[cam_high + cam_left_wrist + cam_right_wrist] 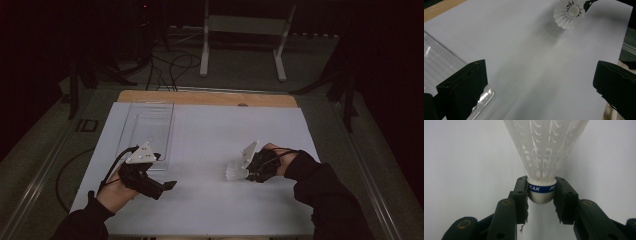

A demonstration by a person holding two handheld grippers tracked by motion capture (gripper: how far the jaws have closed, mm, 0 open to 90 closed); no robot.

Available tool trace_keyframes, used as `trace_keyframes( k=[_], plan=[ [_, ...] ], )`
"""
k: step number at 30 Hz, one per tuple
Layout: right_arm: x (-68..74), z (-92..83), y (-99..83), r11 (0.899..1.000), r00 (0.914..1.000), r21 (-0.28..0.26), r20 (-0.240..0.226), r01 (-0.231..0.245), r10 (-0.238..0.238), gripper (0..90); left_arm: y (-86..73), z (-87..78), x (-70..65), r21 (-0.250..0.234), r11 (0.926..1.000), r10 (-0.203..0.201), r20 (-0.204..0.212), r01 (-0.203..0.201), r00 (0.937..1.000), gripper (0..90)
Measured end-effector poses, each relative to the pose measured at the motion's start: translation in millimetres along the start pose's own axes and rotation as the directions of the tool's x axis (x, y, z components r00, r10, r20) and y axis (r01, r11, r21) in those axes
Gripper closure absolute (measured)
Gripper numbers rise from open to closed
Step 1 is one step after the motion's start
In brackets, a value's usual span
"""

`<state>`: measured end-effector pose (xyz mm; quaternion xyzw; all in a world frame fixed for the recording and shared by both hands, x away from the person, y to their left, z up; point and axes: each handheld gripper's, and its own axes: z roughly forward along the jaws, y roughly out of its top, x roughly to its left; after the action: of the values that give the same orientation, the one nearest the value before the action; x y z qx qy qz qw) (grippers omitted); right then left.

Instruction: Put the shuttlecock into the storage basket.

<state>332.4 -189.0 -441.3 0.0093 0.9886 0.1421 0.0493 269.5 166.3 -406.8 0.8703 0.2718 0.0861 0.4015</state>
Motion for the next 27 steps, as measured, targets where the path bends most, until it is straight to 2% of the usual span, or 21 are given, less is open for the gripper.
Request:
trace_keyframes(
  k=[4,7,8,14,17,20,27],
  plan=[
    [1.5,0.5,4.0,1.000,0.9998,-0.002,-0.008,0.016,-0.016,65.7,8.1,4.9,0.0,0.008,1.0000,0.001,-0.001,-0.001,1.0000,0.2],
    [2.5,0.9,5.9,1.000,0.9997,-0.003,-0.007,0.021,-0.021,65.7,11.8,7.3,-0.4,0.018,0.9998,0.009,0.015,-0.009,0.9999,0.2],
    [3.1,0.7,6.5,1.000,0.9996,-0.004,-0.010,0.027,-0.027,65.7,15.8,10.6,-2.6,0.039,0.9990,0.021,0.010,-0.022,0.9997,0.2],
    [6.5,-0.8,11.5,0.999,0.9991,-0.015,-0.012,0.041,-0.041,65.7,28.2,19.3,-9.0,0.081,0.9956,0.046,0.027,-0.048,0.9986,0.2],
    [8.2,-2.3,13.2,0.999,0.9988,-0.029,-0.019,0.044,-0.045,65.7,34.0,24.0,-11.0,0.093,0.9941,0.051,0.046,-0.055,0.9976,0.2],
    [9.7,-2.8,14.6,0.998,0.9983,-0.035,-0.019,0.054,-0.055,65.7,40.0,30.7,-10.1,0.121,0.9911,0.050,0.047,-0.055,0.9976,0.2],
    [11.4,-3.8,16.9,0.997,0.9978,-0.044,-0.019,0.063,-0.063,65.7,49.9,40.3,-8.0,0.111,0.9916,0.057,0.083,-0.066,0.9949,0.2]
  ],
)
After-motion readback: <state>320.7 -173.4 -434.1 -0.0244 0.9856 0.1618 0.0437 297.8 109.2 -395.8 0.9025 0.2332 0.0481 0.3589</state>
